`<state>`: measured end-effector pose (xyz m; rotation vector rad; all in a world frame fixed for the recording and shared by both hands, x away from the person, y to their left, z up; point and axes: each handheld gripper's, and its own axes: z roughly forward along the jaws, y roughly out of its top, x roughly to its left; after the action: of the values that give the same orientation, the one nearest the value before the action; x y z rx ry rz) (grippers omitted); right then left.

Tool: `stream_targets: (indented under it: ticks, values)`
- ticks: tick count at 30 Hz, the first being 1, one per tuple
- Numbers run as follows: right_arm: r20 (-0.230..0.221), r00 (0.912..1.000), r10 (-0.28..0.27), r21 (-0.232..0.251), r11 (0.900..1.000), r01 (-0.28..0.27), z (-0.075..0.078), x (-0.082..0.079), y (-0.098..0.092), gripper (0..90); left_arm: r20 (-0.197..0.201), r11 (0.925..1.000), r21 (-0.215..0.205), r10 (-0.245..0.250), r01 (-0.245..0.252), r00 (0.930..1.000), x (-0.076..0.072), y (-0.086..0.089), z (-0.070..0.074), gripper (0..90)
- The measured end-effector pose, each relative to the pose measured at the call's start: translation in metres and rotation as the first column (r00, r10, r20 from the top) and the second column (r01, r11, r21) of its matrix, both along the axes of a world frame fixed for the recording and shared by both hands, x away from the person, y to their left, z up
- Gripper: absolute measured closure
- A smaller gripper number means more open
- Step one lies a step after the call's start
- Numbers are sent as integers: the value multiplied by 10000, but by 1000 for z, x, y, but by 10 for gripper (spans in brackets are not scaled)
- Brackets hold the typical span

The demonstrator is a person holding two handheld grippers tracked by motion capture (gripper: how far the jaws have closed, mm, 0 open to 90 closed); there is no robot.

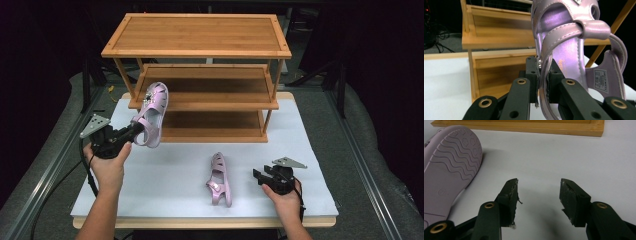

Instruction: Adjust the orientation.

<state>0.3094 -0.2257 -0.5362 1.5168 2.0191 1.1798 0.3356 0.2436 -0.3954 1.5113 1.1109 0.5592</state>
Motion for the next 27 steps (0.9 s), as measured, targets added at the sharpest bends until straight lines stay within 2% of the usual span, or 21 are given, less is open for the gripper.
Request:
stream_targets:
  ticks: [3, 10, 13, 18, 22, 27]
  values:
    - [22, 10000, 17, 35, 10000, -17, 0, 0, 0, 487, -73, 9999, 63, 142, -142, 9999, 7, -3, 4, 832]
    - [3, 10000, 15, 98, 10000, -15, 1, 0, -1, 487, -350, 9987, -128, 487, -492, 9982, 28, -10, 10, 832]
    - [13, 10000, 17, 125, 9999, -18, 1, 0, -1, 487, -403, 9979, -52, 642, -645, 9971, 40, -17, 19, 832]
    - [-1, 10000, 76, 215, 9997, -76, 1, 0, -1, 487, -537, 9959, -298, 833, -850, 9951, 64, -32, 34, 831]
    - [55, 9999, 98, 240, 9997, -100, 1, -1, -1, 488, -676, 9947, -247, 980, -999, 9929, 81, -46, 44, 831]
    - [105, 9999, 117, 347, 9993, -120, 2, -1, -2, 487, -858, 9917, 136, 1285, -1278, 9880, 99, -63, 50, 831]
